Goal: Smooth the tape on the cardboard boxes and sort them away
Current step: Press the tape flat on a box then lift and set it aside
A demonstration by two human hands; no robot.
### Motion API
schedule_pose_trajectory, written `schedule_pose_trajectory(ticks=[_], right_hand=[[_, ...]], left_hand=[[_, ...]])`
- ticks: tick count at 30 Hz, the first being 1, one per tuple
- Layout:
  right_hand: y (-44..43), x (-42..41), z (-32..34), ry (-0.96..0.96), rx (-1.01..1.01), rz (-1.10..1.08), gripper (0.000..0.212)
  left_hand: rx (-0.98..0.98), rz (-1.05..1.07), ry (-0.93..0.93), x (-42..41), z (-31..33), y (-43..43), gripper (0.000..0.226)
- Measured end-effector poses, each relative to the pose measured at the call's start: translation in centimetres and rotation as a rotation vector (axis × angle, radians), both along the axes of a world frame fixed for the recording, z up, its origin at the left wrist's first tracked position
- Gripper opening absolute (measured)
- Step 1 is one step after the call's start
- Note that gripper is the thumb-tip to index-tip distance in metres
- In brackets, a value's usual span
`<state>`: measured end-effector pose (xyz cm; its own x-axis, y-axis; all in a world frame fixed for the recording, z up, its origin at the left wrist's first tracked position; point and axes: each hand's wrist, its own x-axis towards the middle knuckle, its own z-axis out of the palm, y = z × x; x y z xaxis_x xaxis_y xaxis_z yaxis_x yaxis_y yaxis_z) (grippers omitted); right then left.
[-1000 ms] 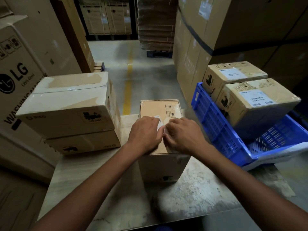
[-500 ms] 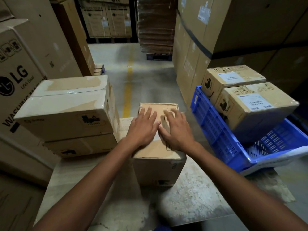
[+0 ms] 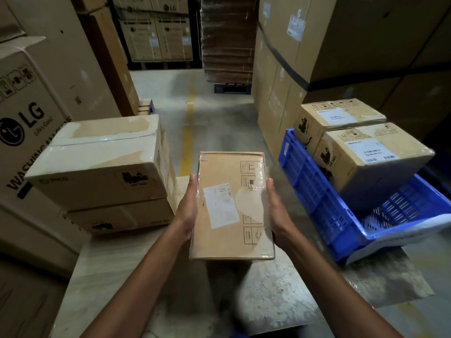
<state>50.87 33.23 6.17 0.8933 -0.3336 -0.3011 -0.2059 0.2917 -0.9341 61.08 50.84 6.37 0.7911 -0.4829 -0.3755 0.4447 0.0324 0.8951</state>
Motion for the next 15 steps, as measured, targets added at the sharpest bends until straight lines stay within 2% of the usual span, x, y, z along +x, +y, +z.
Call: schedule_pose_trajectory(ticks=[3, 6, 9, 12, 15], right_hand=[[-0.1, -0.5, -0.7, -0.086, 0.000, -0.068, 0.053], [-0.3, -0.6, -1.8, -0.114, 0.018, -0.204, 0.066], [-0.6, -1.5, -4.5, -0.027, 0.068, -0.255, 0.082], [-0.4, -2.8, -6.8, 0.028, 0.130, -0.265, 0.082], [0.1, -4.2, -8.6, 0.043, 0.204, -0.234, 0.084]], left_hand=[[-0.125, 0.074, -0.053, -0.6, 0.2, 0.0, 0.065], [-0.160, 0.183, -0.146, -1.0, -1.8, 0.6, 0.071], [-0.176, 0.244, -0.040, -2.3, -5.1, 1.4, 0.067], [-0.273, 0.211, 0.117, -4.1, -7.3, 1.7, 0.062], [-0.349, 0.125, 0.358, -5.7, -7.7, 0.9, 0.065]])
